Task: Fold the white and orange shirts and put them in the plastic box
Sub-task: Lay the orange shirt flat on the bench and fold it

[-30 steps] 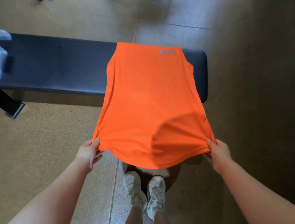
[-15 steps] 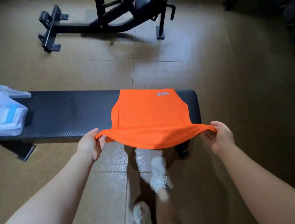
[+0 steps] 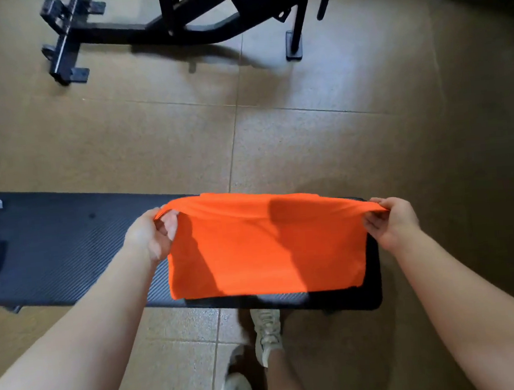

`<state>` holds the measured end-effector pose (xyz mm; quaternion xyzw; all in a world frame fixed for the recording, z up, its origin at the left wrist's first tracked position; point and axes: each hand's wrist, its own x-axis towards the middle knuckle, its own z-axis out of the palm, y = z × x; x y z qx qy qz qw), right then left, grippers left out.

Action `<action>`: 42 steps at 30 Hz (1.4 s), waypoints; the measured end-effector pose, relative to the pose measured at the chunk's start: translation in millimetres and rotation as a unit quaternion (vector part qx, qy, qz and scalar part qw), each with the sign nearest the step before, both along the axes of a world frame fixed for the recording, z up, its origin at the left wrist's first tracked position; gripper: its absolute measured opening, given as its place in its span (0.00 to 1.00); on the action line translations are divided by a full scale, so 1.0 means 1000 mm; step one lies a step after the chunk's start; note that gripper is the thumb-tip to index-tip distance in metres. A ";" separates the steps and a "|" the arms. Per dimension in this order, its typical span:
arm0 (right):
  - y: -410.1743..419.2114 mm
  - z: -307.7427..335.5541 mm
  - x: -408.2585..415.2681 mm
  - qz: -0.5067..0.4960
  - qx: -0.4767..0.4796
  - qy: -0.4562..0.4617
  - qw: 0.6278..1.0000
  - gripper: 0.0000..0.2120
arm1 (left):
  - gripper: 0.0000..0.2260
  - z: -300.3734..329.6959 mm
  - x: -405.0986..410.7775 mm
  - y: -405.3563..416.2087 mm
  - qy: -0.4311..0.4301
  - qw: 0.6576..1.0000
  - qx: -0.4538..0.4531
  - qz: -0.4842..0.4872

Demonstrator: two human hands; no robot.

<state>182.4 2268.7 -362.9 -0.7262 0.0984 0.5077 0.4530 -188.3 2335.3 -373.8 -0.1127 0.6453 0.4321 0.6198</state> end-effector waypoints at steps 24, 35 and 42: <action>-0.042 -0.111 -0.073 0.656 -0.059 -0.422 0.623 0.24 | 0.27 -0.134 0.002 -0.068 0.477 0.418 0.199 -0.747; -0.104 -0.118 -0.042 0.784 -0.096 -0.438 0.431 0.25 | 0.20 -0.129 -0.029 -0.097 0.476 0.256 0.227 -0.810; -0.094 -0.118 -0.057 0.686 -0.140 -0.475 0.533 0.20 | 0.08 -0.126 -0.030 -0.093 0.487 0.338 0.257 -0.763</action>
